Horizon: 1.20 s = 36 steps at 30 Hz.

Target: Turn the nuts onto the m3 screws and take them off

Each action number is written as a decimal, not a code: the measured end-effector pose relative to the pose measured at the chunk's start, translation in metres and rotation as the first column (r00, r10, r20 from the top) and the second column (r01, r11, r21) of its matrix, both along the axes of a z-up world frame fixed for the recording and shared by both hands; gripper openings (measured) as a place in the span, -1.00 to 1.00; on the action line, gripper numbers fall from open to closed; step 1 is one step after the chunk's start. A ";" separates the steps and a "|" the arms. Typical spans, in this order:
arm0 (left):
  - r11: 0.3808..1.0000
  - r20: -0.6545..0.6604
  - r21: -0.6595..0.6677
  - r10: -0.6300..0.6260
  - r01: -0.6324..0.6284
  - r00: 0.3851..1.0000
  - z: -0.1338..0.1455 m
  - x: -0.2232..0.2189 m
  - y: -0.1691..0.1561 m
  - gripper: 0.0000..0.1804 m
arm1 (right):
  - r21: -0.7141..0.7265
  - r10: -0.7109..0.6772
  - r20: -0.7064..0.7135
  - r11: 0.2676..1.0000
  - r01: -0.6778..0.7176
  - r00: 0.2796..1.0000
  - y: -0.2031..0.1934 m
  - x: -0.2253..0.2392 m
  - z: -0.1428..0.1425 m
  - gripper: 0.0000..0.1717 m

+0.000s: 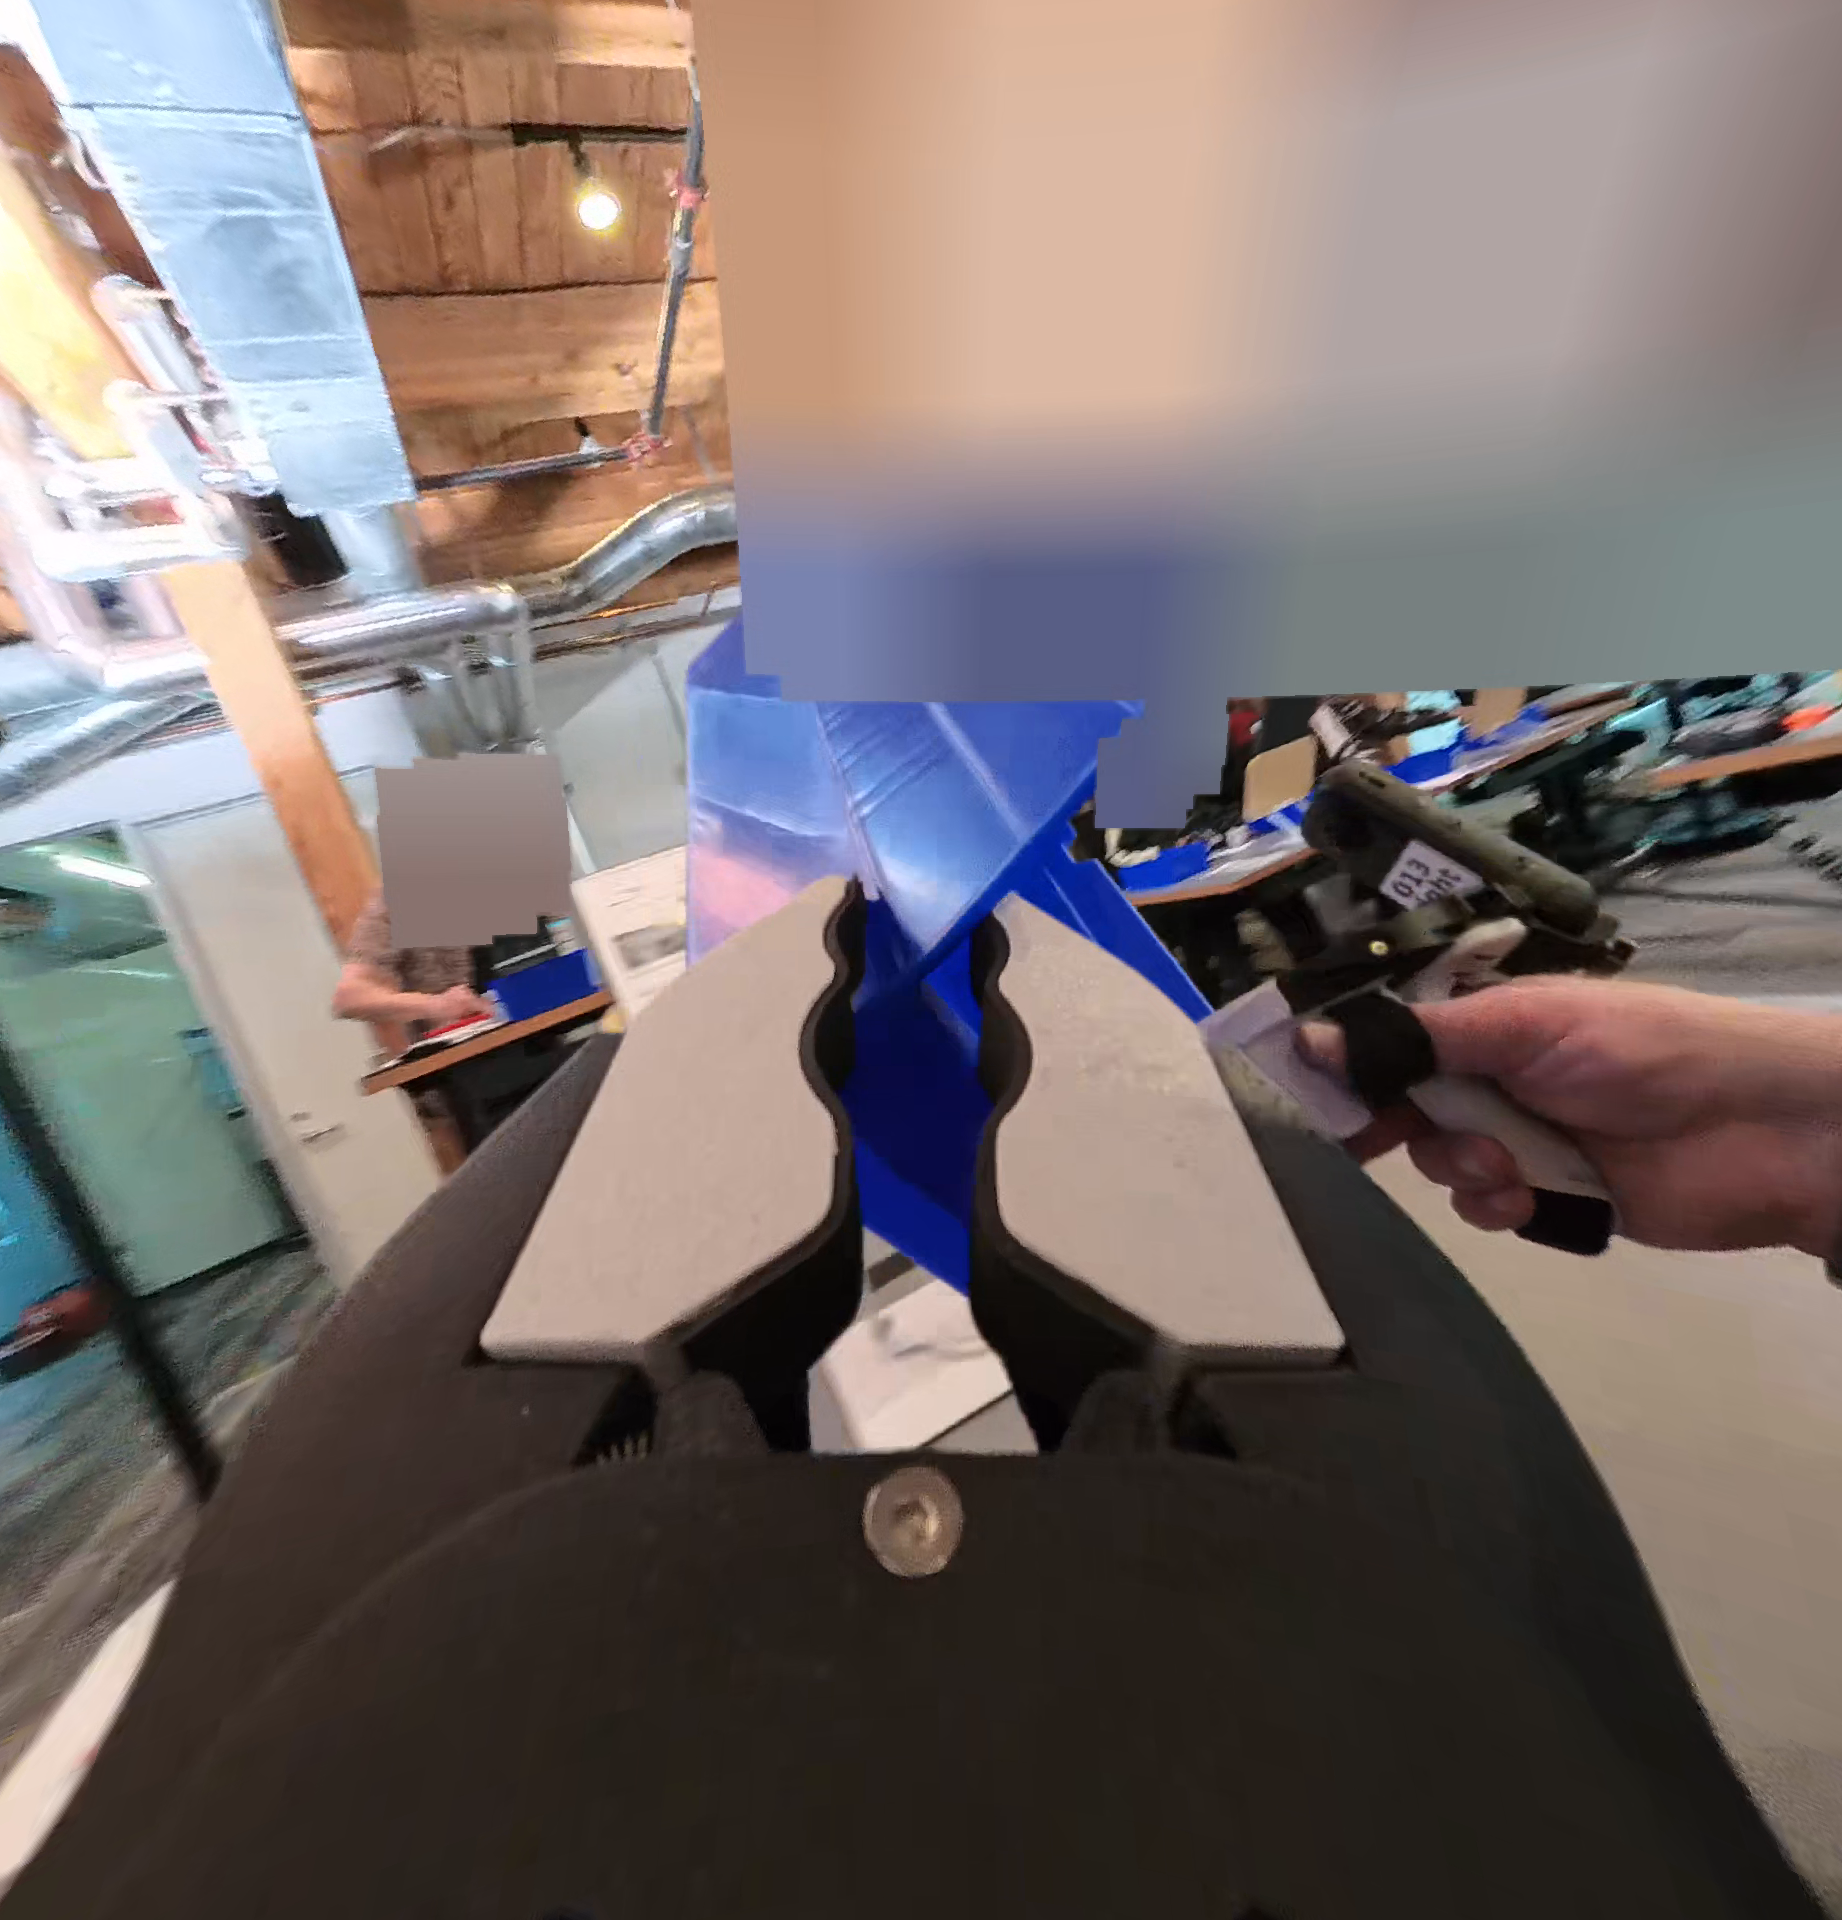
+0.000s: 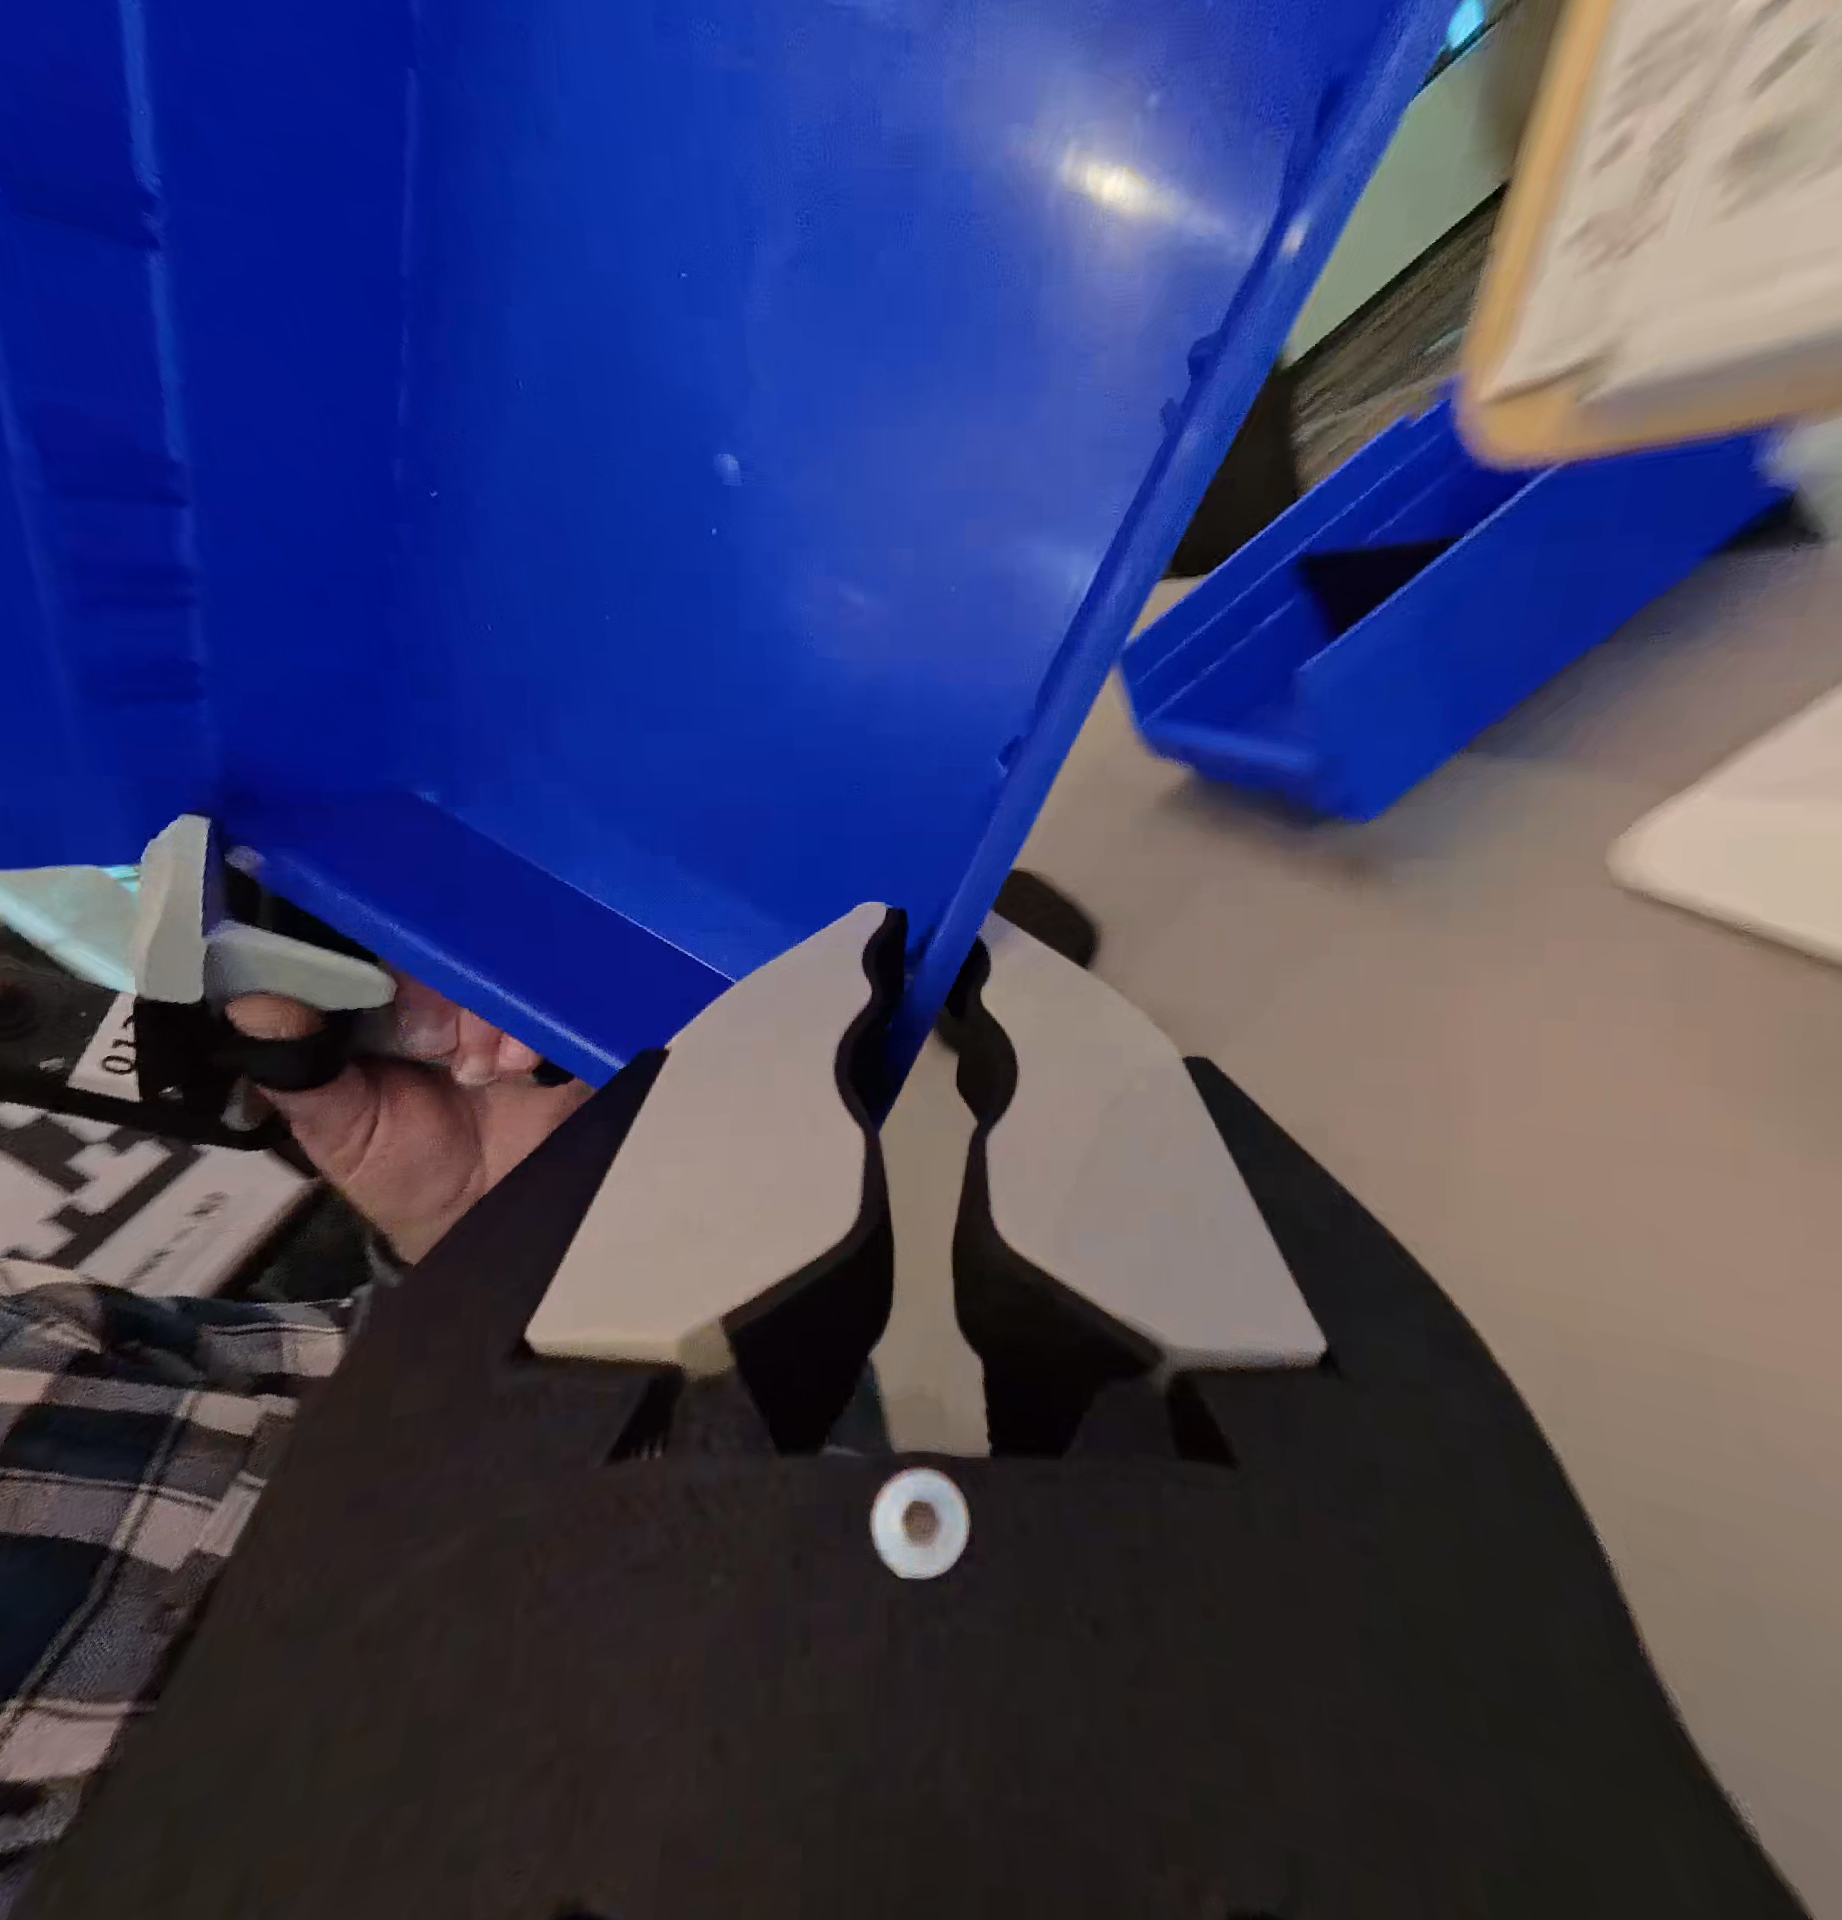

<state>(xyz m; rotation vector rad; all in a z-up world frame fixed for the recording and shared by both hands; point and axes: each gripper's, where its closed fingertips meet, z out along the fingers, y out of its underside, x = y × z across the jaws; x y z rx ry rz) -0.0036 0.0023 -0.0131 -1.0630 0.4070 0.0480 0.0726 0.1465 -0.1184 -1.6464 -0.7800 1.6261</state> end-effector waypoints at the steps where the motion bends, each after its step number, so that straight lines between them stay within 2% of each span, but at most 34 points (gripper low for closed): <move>1: 0.999 0.000 0.011 -0.035 0.035 0.999 -0.001 0.016 0.009 -0.80 | 0.031 -0.049 0.024 0.998 0.048 0.999 0.010 0.022 0.005 -0.92; 4: 0.990 0.019 -0.001 -0.144 0.144 0.989 -0.008 0.065 0.045 -0.79 | 0.095 -0.203 0.102 0.977 0.193 0.974 0.039 0.093 0.012 -0.93; 8: 0.949 0.090 -0.094 -0.293 0.301 0.952 -0.037 0.132 0.103 -0.73 | 0.131 -0.380 0.233 0.924 0.358 0.895 0.078 0.190 -0.001 -0.93; 12: 0.870 0.177 -0.273 -0.374 0.411 0.910 -0.084 0.193 0.165 -0.68 | 0.121 -0.459 0.412 0.884 0.452 0.787 0.118 0.271 -0.033 -0.93; 16: 0.741 0.336 -0.441 -0.386 0.506 0.859 -0.132 0.234 0.221 -0.60 | 0.088 -0.459 0.547 0.863 0.497 0.700 0.161 0.323 -0.067 -0.93; 20: 0.613 0.456 -0.537 -0.367 0.580 0.811 -0.170 0.264 0.259 -0.56 | 0.034 -0.397 0.661 0.863 0.503 0.636 0.200 0.356 -0.096 -0.94; 25: 0.435 0.585 -0.619 -0.300 0.654 0.754 -0.211 0.294 0.288 -0.51 | 0.004 -0.311 0.784 0.868 0.497 0.537 0.248 0.380 -0.129 -0.95; 29: 0.358 0.634 -0.637 -0.259 0.683 0.728 -0.229 0.307 0.304 -0.51 | -0.020 -0.222 0.866 0.880 0.475 0.447 0.276 0.385 -0.149 -0.95; 31: 0.344 0.652 -0.637 -0.236 0.690 0.720 -0.234 0.307 0.315 -0.51 | -0.041 -0.177 0.891 0.885 0.463 0.417 0.286 0.384 -0.158 -0.95; 36: 0.303 0.694 -0.636 -0.178 0.710 0.698 -0.243 0.304 0.340 -0.49 | -0.006 -0.182 0.910 0.892 0.451 0.373 0.319 0.378 -0.161 -0.95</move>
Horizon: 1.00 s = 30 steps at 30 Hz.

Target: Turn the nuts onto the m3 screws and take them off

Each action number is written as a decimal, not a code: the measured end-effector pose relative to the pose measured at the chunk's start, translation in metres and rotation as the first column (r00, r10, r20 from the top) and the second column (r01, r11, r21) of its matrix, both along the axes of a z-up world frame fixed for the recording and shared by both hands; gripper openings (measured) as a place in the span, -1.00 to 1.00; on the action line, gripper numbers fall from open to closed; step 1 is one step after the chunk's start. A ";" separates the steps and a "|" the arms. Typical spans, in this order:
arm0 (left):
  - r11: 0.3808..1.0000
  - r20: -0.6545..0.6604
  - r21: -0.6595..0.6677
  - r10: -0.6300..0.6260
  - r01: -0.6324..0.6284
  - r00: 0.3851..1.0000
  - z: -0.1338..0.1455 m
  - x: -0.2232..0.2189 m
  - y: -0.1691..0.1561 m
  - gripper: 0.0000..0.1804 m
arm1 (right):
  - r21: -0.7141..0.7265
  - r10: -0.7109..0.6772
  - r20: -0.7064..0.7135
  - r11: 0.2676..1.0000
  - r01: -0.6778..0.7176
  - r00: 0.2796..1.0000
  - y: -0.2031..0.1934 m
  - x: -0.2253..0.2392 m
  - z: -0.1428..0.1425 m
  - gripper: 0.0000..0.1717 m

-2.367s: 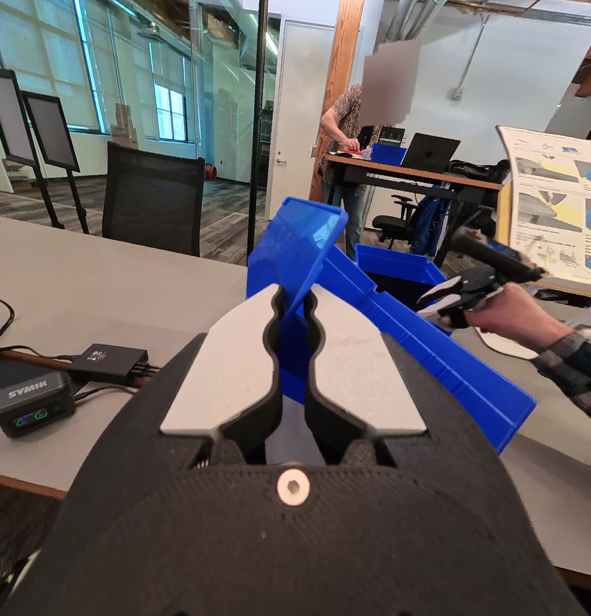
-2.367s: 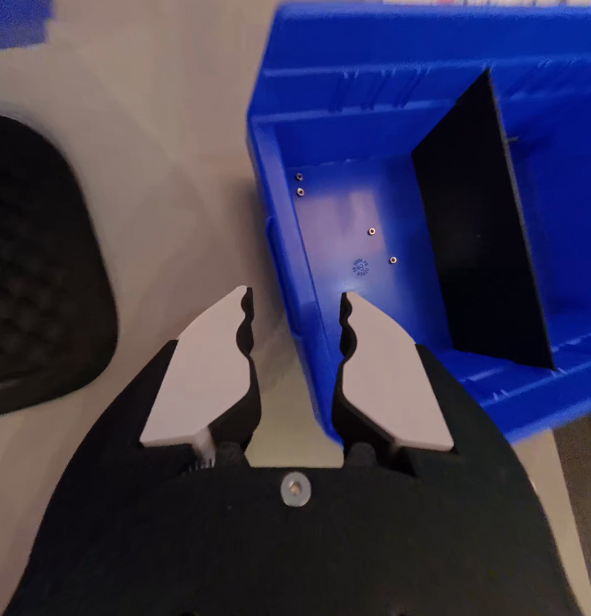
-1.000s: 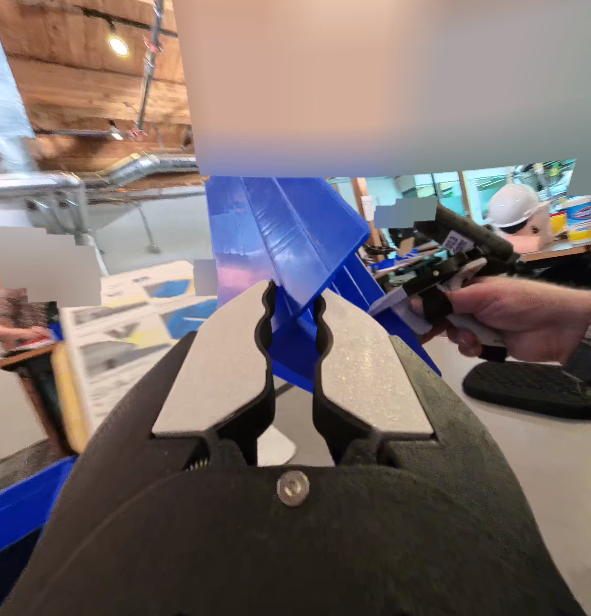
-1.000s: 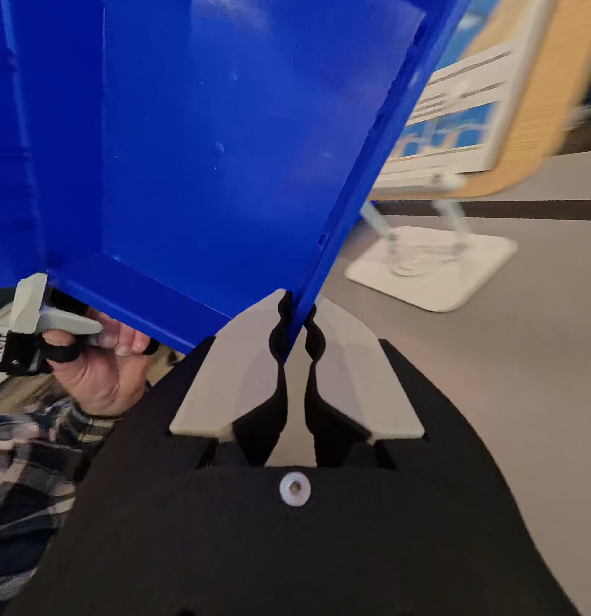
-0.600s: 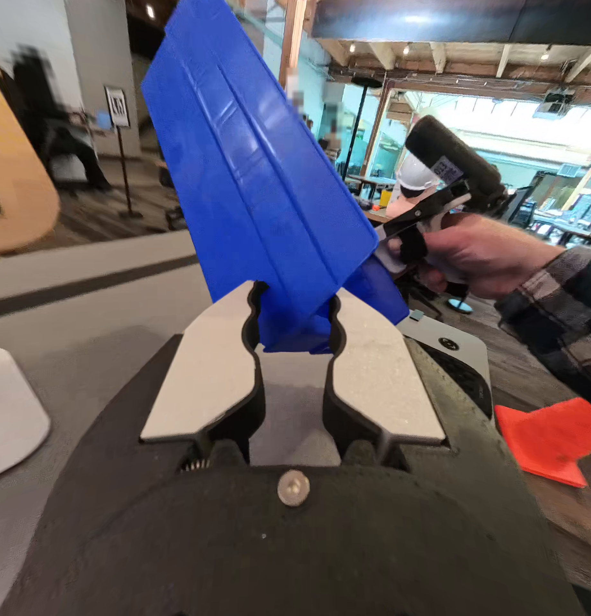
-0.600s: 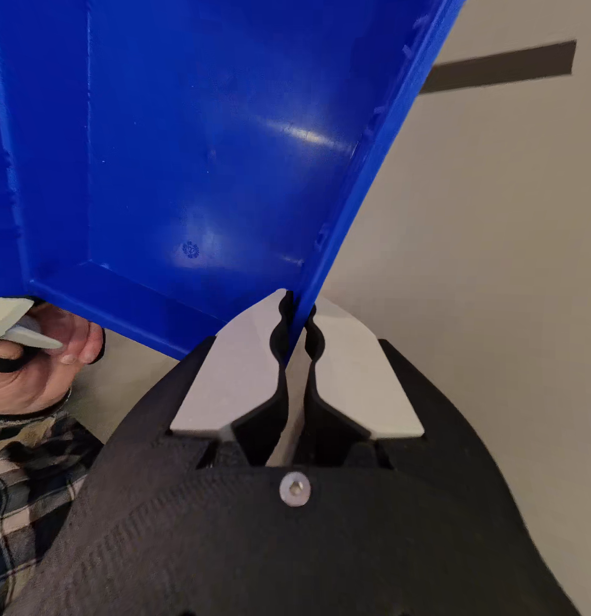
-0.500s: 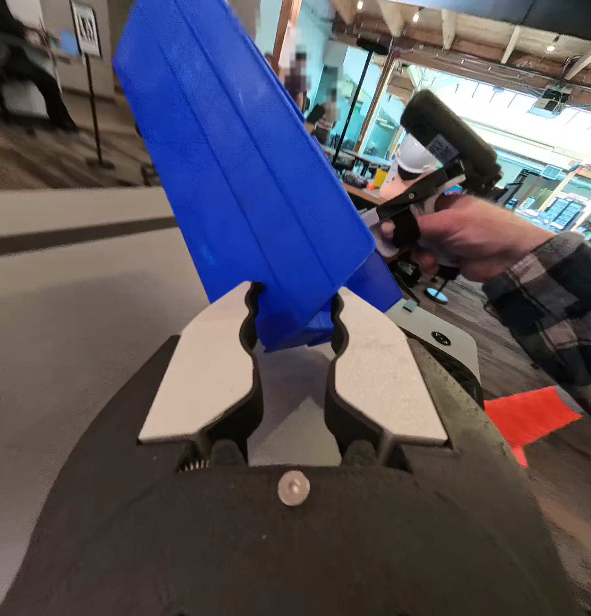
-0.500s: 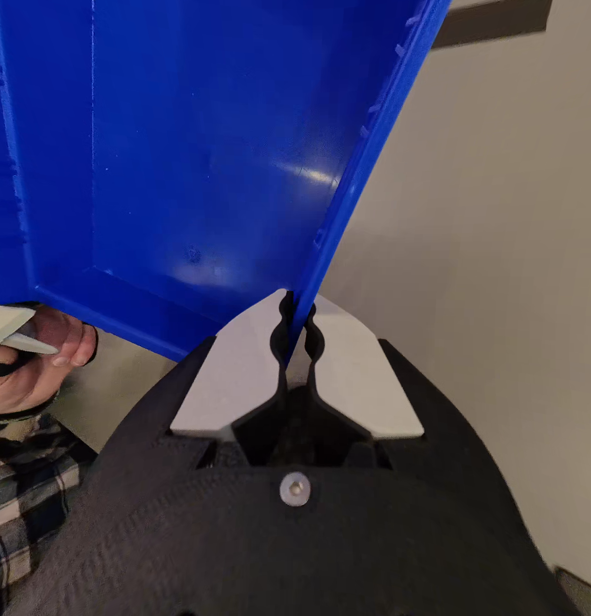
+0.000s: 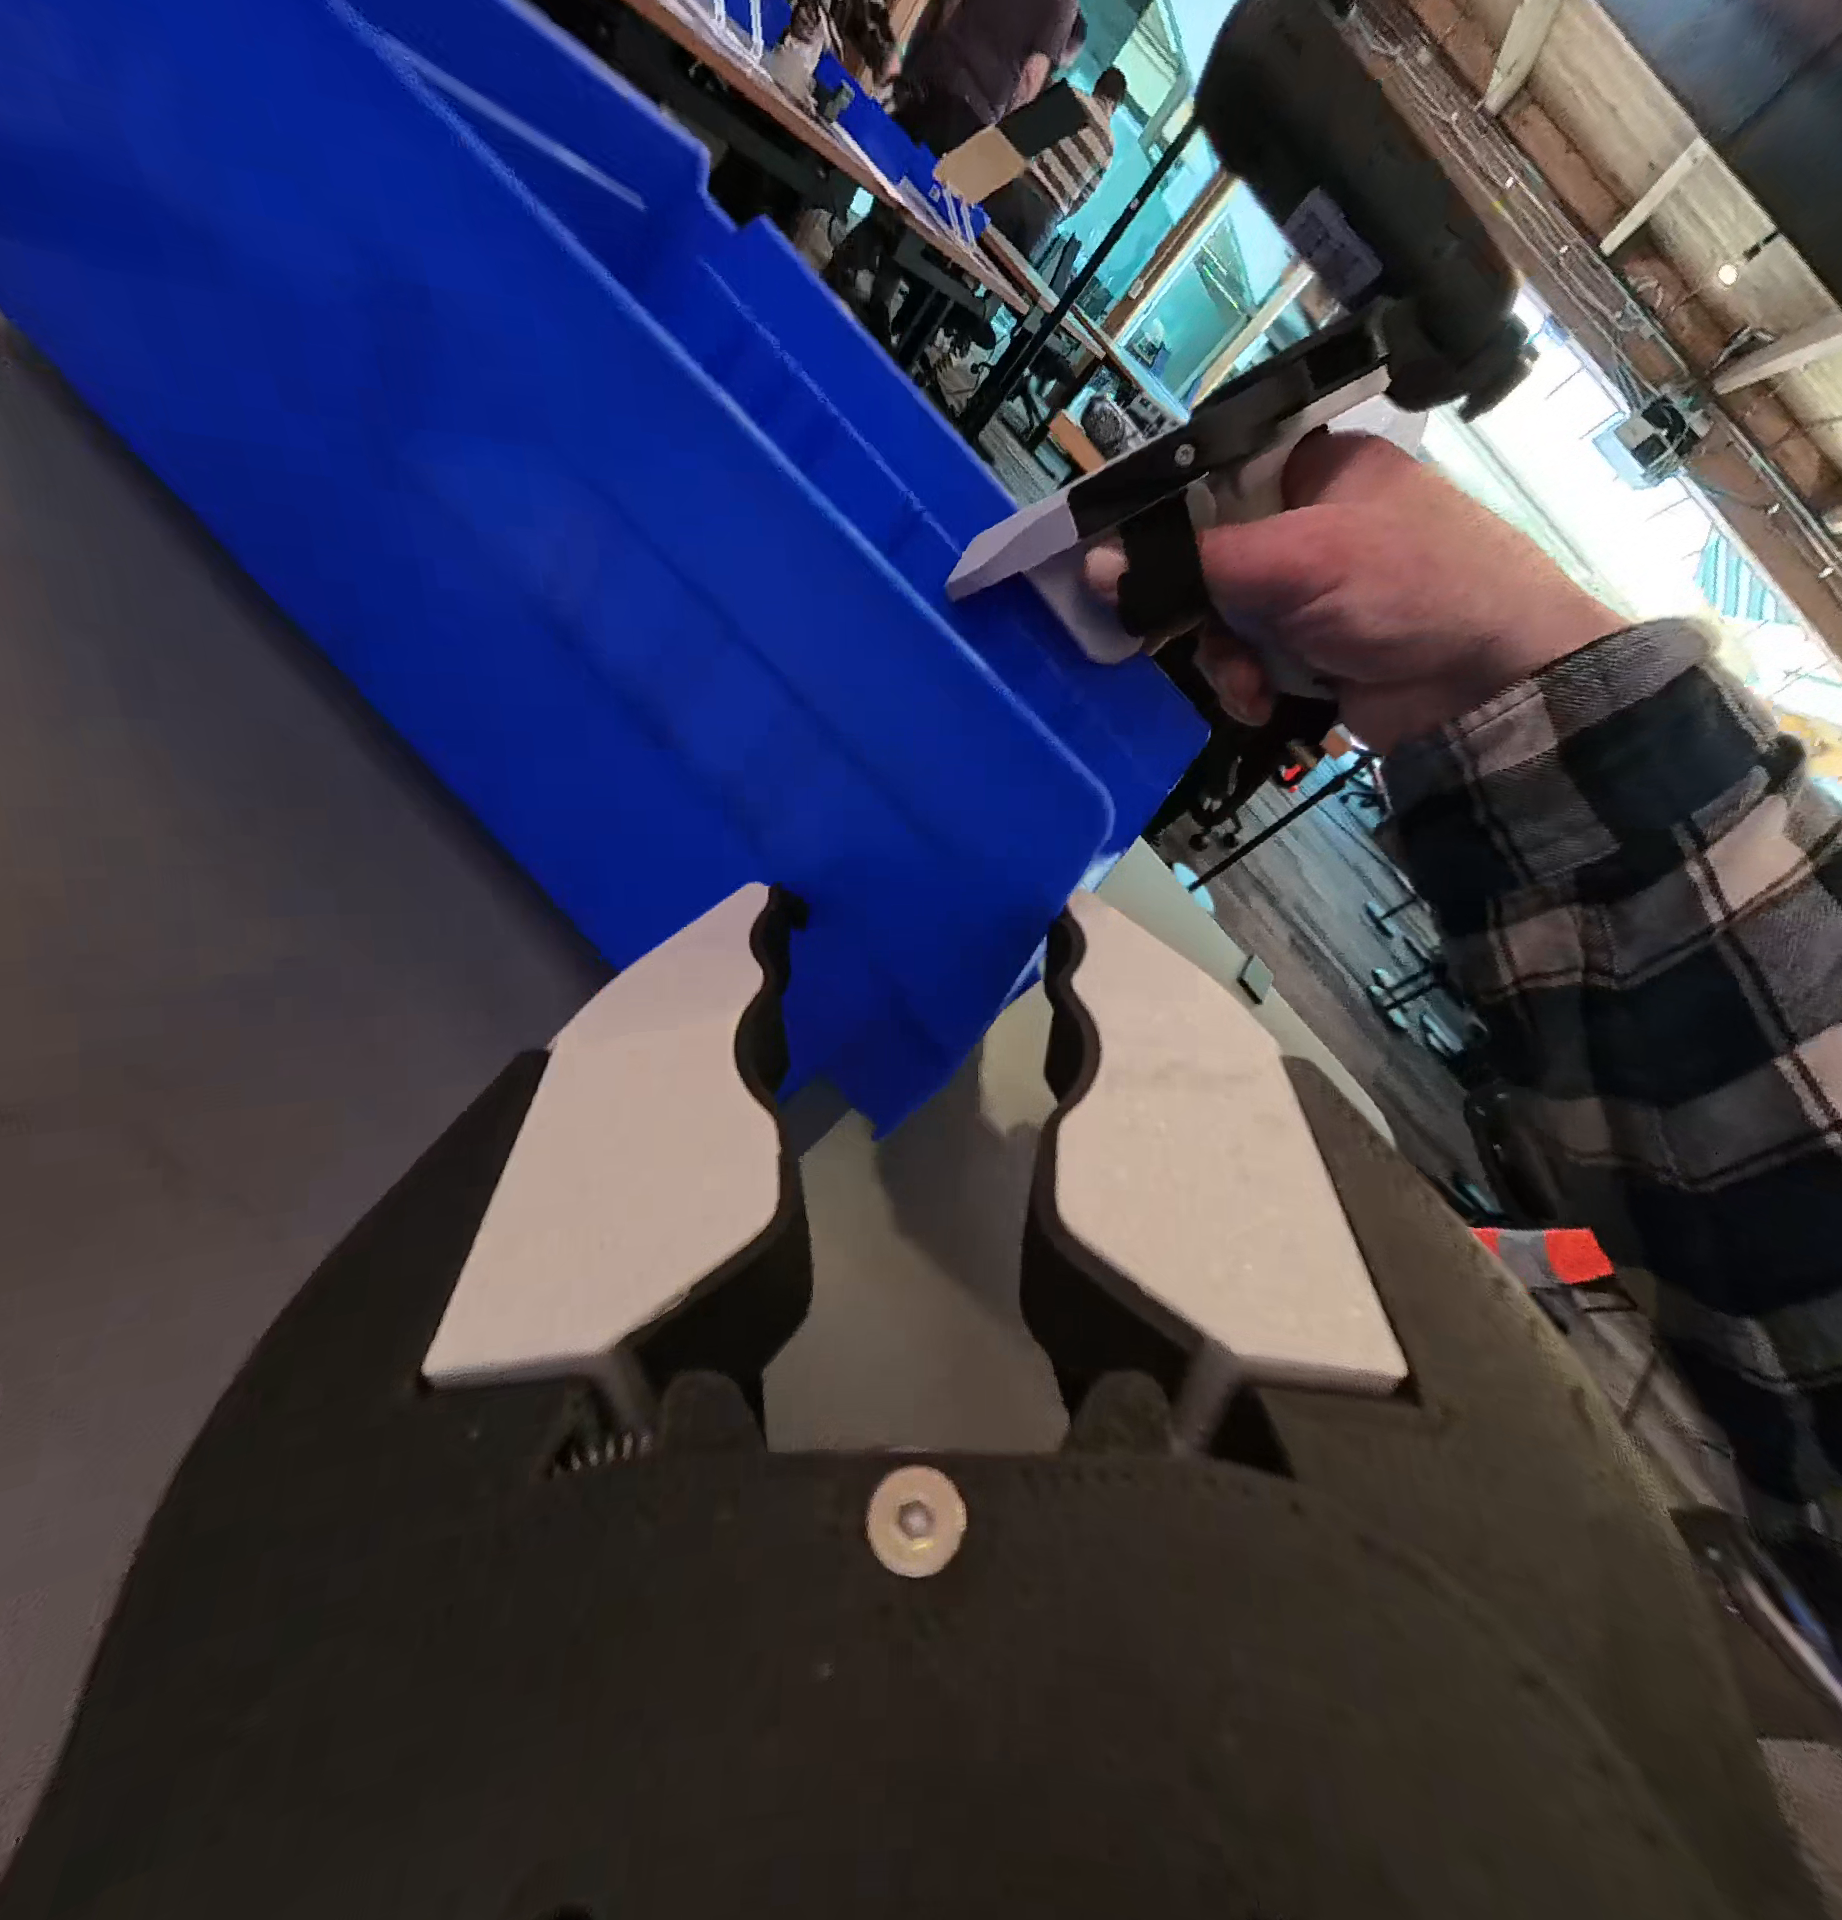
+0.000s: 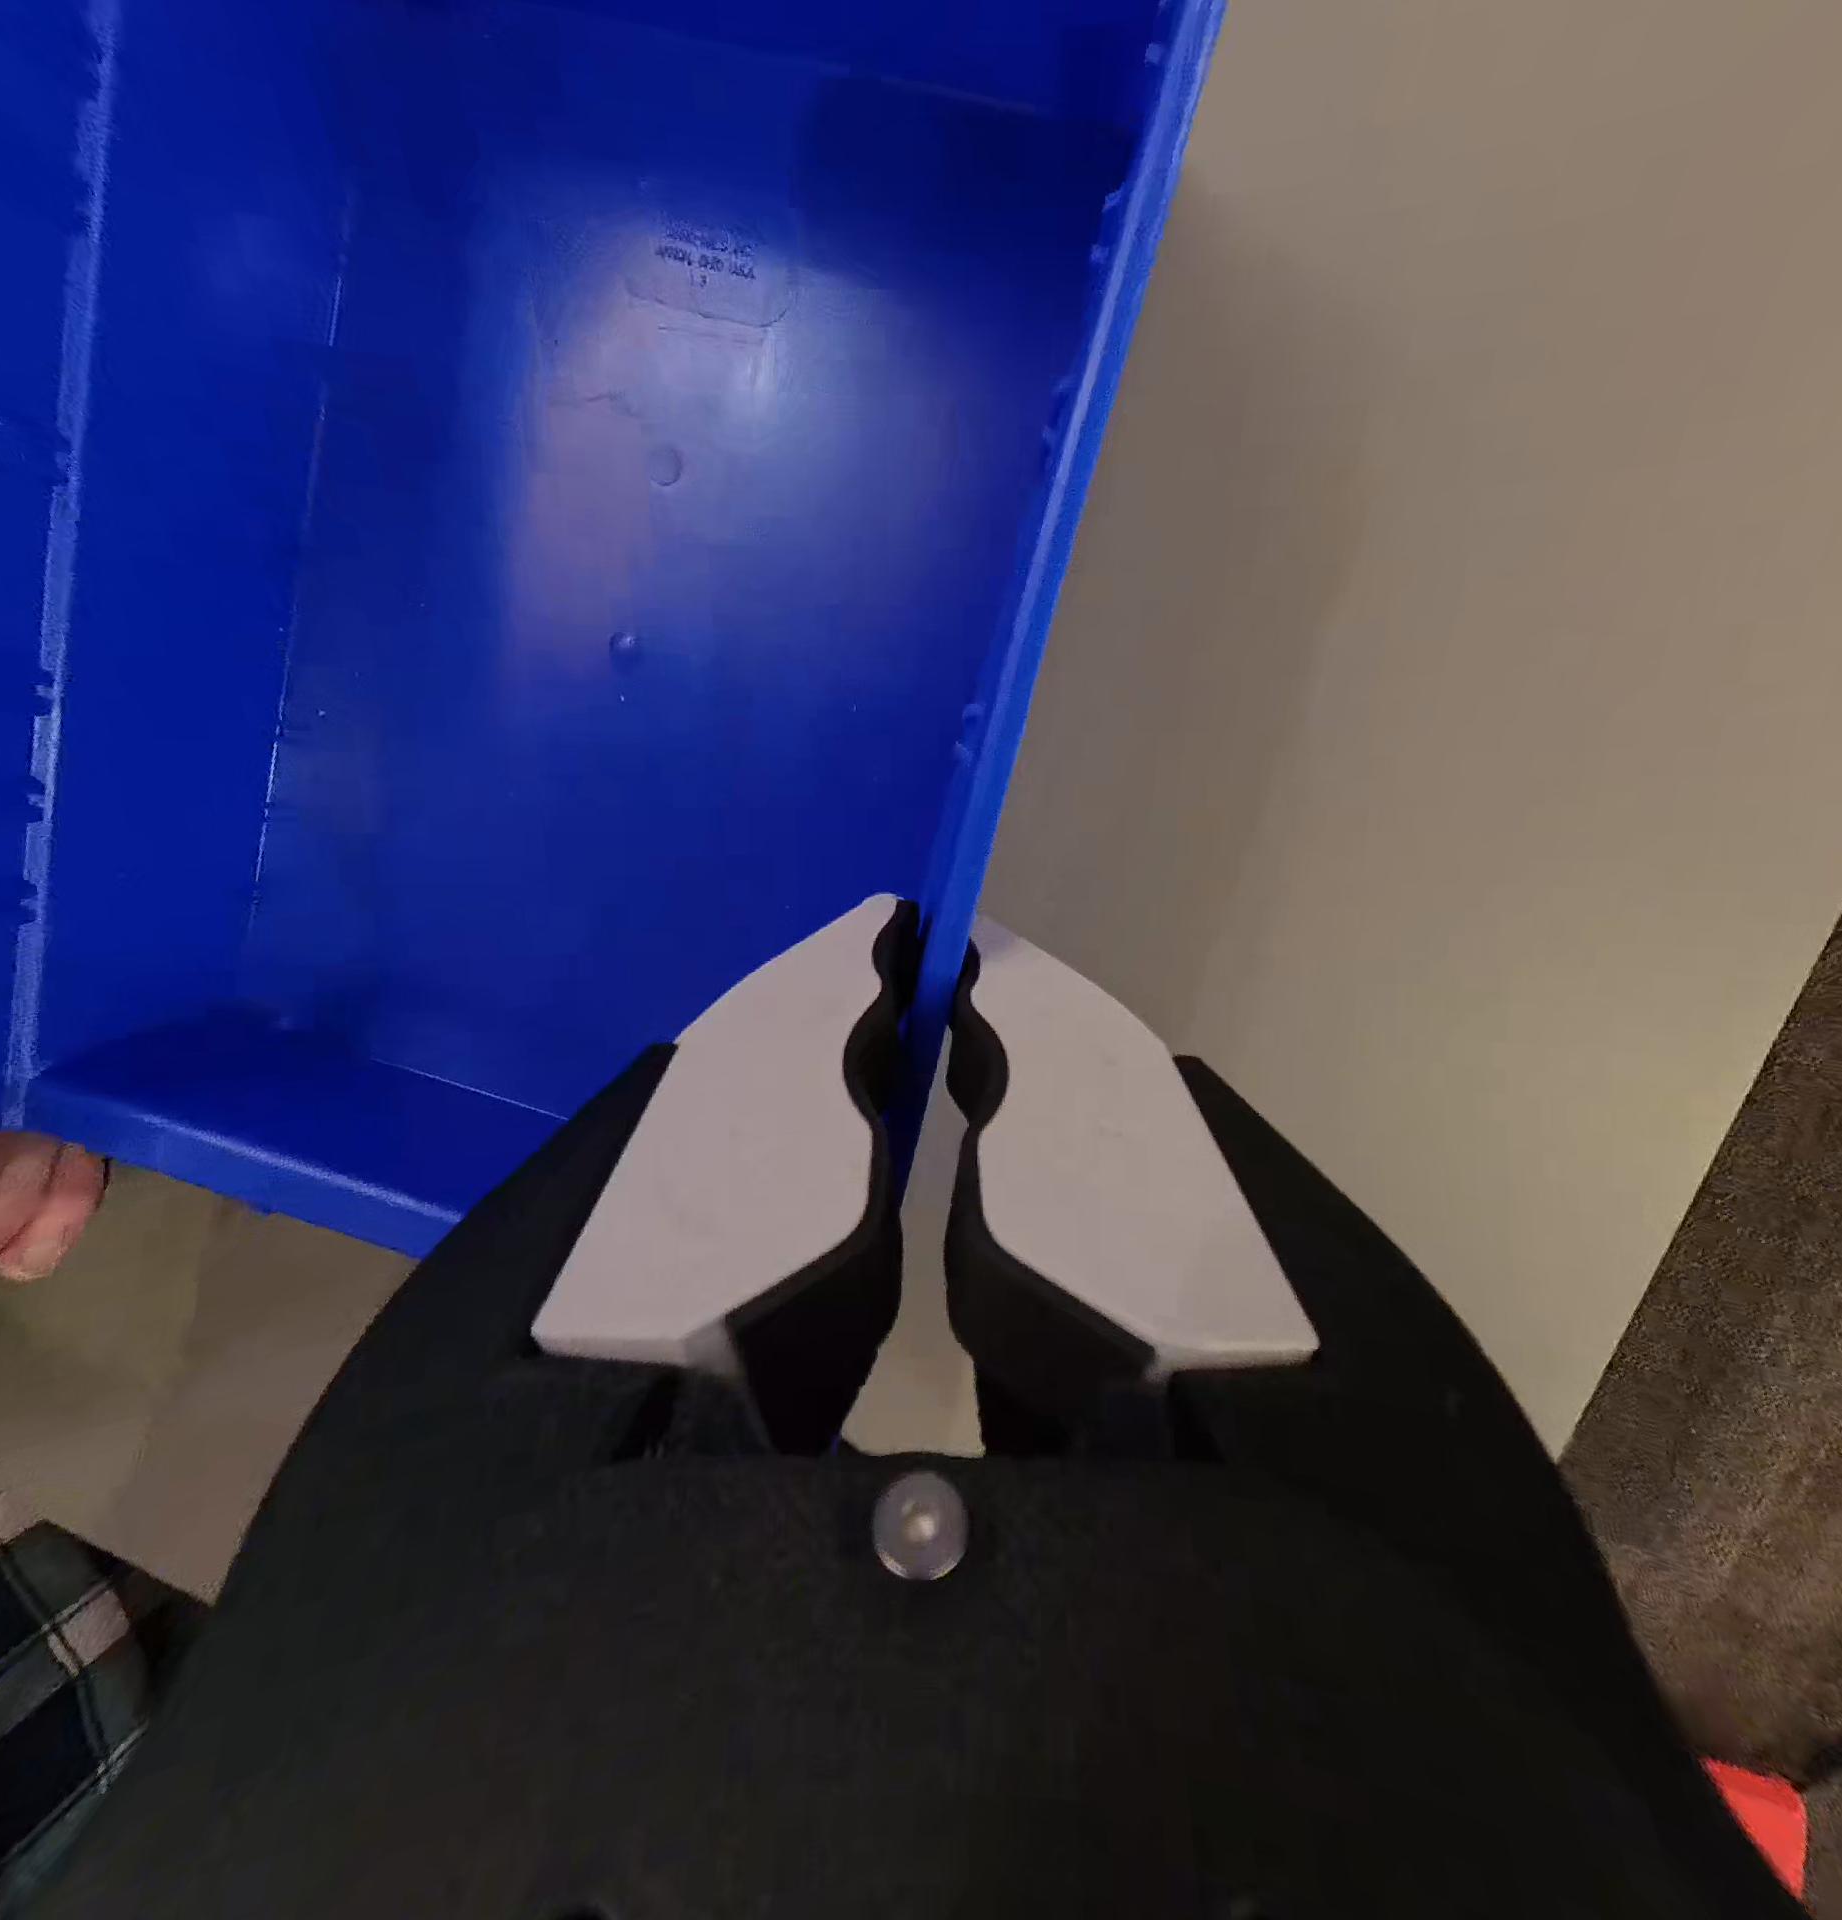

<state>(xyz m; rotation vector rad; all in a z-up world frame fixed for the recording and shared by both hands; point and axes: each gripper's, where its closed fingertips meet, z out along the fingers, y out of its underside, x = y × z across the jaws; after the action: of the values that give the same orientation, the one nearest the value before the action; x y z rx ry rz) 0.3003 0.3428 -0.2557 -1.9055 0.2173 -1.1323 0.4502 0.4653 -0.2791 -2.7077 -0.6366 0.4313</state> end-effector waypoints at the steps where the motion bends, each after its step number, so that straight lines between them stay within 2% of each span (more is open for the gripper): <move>1: 1.000 0.000 -0.025 -0.008 0.008 1.000 -0.005 0.000 0.006 -0.48 | 0.004 0.001 0.018 1.000 -0.001 1.000 0.006 0.000 -0.001 -0.95; 6: 0.995 0.001 -0.095 -0.029 0.029 1.000 -0.022 0.006 0.031 -0.45 | 0.035 0.002 0.091 0.999 -0.005 0.996 0.040 -0.001 0.001 -0.95; 13: 0.995 -0.010 -0.094 -0.027 0.026 1.000 -0.024 0.003 0.063 -0.45 | 0.058 -0.020 0.086 0.998 0.015 0.996 0.071 -0.002 0.000 -0.95; 17: 0.990 0.059 -0.121 -0.062 0.069 0.996 -0.020 -0.001 0.064 -0.42 | 0.097 -0.034 0.048 0.995 0.029 0.998 0.078 -0.005 0.001 -0.89; 19: 0.988 0.056 -0.122 -0.091 0.097 0.994 -0.018 -0.005 0.056 -0.30 | 0.164 -0.064 0.058 0.985 0.054 0.996 0.081 0.000 0.009 -0.58; 22: 0.990 0.024 -0.079 -0.112 0.113 0.993 -0.011 -0.021 0.034 -0.23 | 0.298 -0.075 0.104 0.954 0.041 0.992 0.073 0.005 0.033 -0.45; 26: 0.987 -0.062 -0.024 -0.162 0.161 0.985 -0.005 -0.047 -0.017 -0.26 | 0.474 -0.025 0.104 0.880 -0.027 0.994 0.035 -0.018 0.079 -0.55; 28: 0.980 -0.136 0.009 -0.194 0.197 0.971 -0.003 -0.063 -0.047 -0.31 | 0.526 0.068 0.100 0.843 -0.111 0.993 0.004 -0.047 0.092 -0.64; 30: 0.979 -0.183 0.044 -0.187 0.198 0.965 0.000 -0.082 -0.070 -0.36 | 0.549 0.189 0.100 0.808 -0.213 0.977 -0.030 -0.085 0.092 -0.77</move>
<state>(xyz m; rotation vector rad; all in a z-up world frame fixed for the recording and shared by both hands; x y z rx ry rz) 0.2183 0.2727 -0.2558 -1.9631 0.5418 -1.0670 0.3653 0.4357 -0.1870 -2.1003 -0.9059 0.1931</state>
